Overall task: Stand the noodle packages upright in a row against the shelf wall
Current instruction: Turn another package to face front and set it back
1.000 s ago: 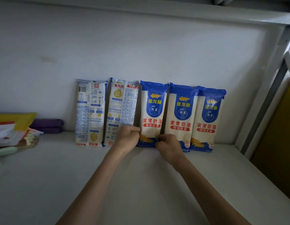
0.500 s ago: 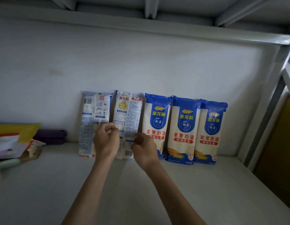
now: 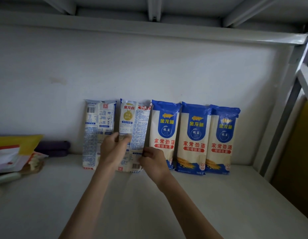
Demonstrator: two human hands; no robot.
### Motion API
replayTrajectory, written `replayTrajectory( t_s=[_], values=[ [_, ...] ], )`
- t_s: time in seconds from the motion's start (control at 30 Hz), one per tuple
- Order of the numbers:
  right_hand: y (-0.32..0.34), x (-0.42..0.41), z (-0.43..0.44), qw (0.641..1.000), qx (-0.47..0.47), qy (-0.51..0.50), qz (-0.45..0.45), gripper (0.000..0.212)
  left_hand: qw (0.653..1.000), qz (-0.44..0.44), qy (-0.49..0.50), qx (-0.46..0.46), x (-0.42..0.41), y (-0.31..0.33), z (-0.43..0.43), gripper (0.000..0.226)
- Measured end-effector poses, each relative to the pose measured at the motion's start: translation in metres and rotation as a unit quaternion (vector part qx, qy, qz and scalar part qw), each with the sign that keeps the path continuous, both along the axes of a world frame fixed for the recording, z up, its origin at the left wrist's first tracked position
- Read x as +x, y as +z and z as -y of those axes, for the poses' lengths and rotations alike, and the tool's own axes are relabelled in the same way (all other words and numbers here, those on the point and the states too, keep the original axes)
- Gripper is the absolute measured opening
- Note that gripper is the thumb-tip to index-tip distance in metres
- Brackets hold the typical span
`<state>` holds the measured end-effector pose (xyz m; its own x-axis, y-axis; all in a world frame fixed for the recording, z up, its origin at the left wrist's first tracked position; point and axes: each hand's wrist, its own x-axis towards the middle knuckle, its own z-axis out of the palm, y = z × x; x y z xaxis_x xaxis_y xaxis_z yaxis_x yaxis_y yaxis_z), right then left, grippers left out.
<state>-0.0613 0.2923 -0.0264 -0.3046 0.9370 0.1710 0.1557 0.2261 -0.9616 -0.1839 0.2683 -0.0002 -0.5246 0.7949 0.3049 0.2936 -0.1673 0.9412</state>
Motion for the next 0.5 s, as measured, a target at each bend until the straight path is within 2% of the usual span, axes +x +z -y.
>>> replayTrajectory(
  t_s=[0.17, 0.4, 0.5],
  values=[
    [-0.003, -0.001, -0.006, 0.999, 0.002, -0.042, -0.001, 0.035, 1.0, -0.007, -0.015, 0.011, 0.0, -0.003, -0.003, 0.025],
    [-0.004, 0.002, -0.009, 0.999, 0.001, -0.044, -0.004, 0.023, 1.0, 0.016, -0.021, 0.01, 0.0, -0.009, -0.011, 0.034],
    [-0.004, 0.002, -0.011, 0.998, 0.005, -0.055, -0.008, 0.024, 0.999, 0.022, -0.03, 0.015, 0.002, -0.008, -0.011, 0.029]
  ],
)
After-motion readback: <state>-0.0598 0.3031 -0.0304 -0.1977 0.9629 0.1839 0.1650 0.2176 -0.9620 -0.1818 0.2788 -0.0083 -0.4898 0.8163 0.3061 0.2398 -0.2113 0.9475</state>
